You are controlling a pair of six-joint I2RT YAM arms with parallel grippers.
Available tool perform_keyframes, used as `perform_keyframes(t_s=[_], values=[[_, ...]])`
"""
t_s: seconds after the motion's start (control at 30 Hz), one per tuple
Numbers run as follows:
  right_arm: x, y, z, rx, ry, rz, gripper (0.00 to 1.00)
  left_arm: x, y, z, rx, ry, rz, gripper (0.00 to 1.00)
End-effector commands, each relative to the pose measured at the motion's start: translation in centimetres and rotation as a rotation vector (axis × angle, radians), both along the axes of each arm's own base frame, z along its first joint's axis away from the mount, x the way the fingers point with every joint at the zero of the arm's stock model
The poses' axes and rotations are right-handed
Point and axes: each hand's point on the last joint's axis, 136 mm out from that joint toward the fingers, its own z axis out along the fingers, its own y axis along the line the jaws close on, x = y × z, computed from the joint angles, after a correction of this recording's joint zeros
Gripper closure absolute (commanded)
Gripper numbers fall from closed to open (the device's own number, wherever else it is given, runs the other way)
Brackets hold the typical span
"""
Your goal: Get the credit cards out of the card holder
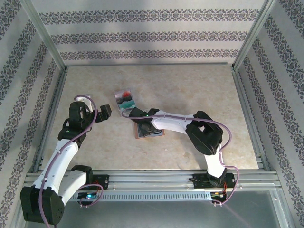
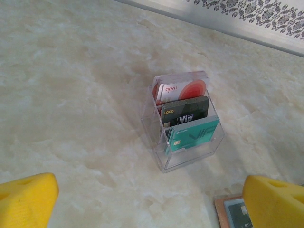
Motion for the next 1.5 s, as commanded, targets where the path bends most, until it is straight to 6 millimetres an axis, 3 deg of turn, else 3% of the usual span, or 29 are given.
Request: perform_keyframes(t_s=[0.0, 0.67, 0.83, 1.03, 1.17, 1.27, 1.47], values=[[0.5, -2.5, 1.3, -0.035, -0.036, -0.056, 0.45, -0.1, 0.6, 1.2, 0.020, -0.014, 0.019, 0.00], [1.6, -8.1, 1.9, 0.033, -0.049, -0.209, 0.51, -2.0, 0.4, 0.8, 0.072, 0.039, -0.020, 0.00], [2.2, -9.4, 1.9, 0.050, -0.043, -0.241, 0.56, -2.3, -0.8, 0.1, 0.061, 0.056, -0.044, 0.00], [2.7, -10.4, 1.9, 0.110, -0.021, -0.277, 0.63, -3.0, -3.7, -1.1, 0.170, 0.085, -0.104, 0.00], [2.8, -10.3, 3.2, 0.155, -0.035, -0.273, 0.63, -3.5, -6.6, -4.0, 0.220, 0.156, -0.163, 0.04], [2.5, -9.2, 4.2, 0.197, -0.050, -0.221, 0.63, -3.3, -8.2, -5.1, 0.140, 0.146, -0.149, 0.04], [0.7, -5.4, 5.1, 0.200, -0.061, -0.081, 0.64, -2.6, -6.4, -5.4, 0.114, 0.120, 0.002, 0.01]])
